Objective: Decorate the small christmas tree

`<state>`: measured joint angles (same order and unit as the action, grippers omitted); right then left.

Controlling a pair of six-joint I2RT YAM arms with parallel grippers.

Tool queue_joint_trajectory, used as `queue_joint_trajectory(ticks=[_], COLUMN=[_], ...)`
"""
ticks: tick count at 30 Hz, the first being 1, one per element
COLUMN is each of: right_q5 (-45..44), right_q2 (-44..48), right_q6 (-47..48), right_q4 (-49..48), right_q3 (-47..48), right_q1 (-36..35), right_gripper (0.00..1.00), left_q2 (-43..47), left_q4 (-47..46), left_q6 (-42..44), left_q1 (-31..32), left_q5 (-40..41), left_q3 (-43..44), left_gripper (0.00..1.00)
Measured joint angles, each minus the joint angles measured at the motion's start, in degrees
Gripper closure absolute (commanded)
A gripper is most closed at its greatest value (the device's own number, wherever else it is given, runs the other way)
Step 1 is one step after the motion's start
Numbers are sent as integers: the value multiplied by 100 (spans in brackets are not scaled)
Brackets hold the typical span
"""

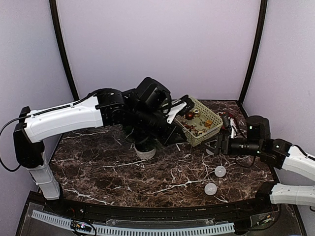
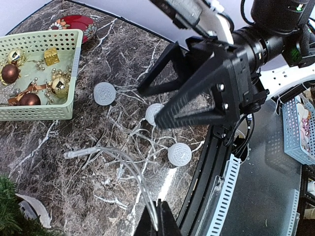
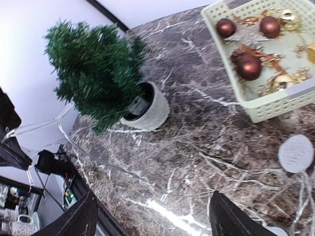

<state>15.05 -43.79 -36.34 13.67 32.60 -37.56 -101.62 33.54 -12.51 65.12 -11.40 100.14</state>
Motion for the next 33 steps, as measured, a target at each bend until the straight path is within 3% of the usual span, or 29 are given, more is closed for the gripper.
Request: queue_joint_trajectory(ticks=[6, 11, 22, 28, 30, 33], right_q5=[208, -11, -1012, -1257, -1322, -1429], right_q2=[-986, -1523, -2251, -2909, -3132, -3314], right_q6=[98, 321, 1075, 1362, 1386, 1377], right_q4=[-1316, -1974, -2131, -2210, -2321, -2540], right_q3=[-210, -308, -490, -476, -476, -476], right_q1=[-800, -984, -1040, -1154, -1180, -1196], right_gripper=[20, 19, 20, 25, 34, 70], left_q2=[125, 129, 313, 352, 354, 385], left_q4=[-2, -2, -52, -76, -85, -114], left_q6=[-50, -118, -262, -315, -323, -363], left_q1=[-2, -70, -313, -348, -350, -354], left_q5=[68, 195, 245, 247, 247, 254], left_q3=[-179, -404, -697, -708, -741, -841], left_gripper=[100, 100, 100, 100, 100, 100])
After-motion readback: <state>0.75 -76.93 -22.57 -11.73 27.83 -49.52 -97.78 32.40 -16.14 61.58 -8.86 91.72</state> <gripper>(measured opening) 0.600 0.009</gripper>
